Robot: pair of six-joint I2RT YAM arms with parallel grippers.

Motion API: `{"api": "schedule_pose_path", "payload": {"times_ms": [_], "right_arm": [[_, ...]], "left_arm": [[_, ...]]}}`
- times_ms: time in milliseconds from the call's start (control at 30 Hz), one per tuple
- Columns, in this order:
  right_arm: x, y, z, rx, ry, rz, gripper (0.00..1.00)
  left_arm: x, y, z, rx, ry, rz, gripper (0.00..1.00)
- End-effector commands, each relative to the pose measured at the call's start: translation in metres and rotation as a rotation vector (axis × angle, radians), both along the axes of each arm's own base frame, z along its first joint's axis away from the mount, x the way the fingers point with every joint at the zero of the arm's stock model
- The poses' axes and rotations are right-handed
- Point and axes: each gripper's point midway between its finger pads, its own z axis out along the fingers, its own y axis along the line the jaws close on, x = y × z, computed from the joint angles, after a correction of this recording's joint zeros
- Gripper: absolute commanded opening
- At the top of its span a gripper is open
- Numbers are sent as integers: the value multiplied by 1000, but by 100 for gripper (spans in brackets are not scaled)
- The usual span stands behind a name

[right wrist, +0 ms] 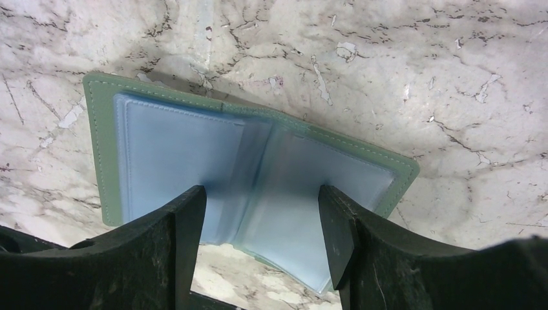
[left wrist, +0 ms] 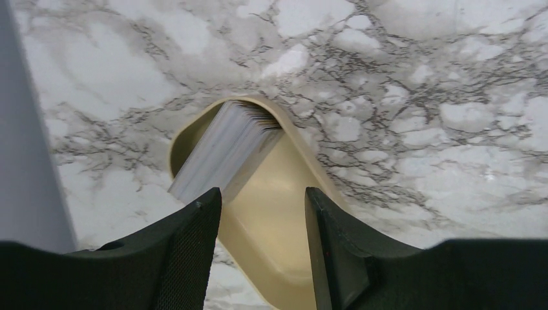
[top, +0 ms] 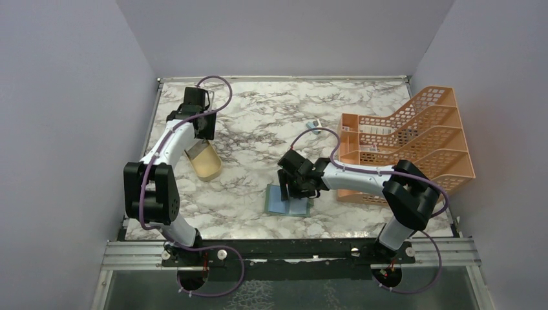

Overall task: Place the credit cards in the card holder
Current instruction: Pick up the credit card from the storage box.

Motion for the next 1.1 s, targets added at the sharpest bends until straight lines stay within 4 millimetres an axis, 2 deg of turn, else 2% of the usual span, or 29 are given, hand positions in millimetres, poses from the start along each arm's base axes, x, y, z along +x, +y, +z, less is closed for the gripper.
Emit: {"api": "schedule_pose_path", "payload": {"times_ms": [0, 67, 200, 333, 500, 867, 1067], "right_arm": [[-12, -15, -6, -68, 30, 36, 65], [-13, -13, -7, -60, 32, 40, 65], [-14, -13, -8, -54, 34, 38, 65], [-15, -16, -8, -55, 32, 34, 65], [-15, -16, -8, -54, 31, 29, 65], [-13, -13, -10, -54, 29, 36, 65], [-11, -11, -8, -51, 29, 40, 65]], "left_arm": [[-1, 40, 15, 242, -12, -15, 54], [-1, 43, 15, 259, -8, -41, 57], [0, 36, 8, 253, 18, -158, 58], [-2, 49, 7, 318, 40, -181, 58], [3, 59, 15, 291, -17, -202, 58], [-1, 54, 3, 314, -19, -329, 59], [4, 52, -1, 318, -29, -356, 59]]}}
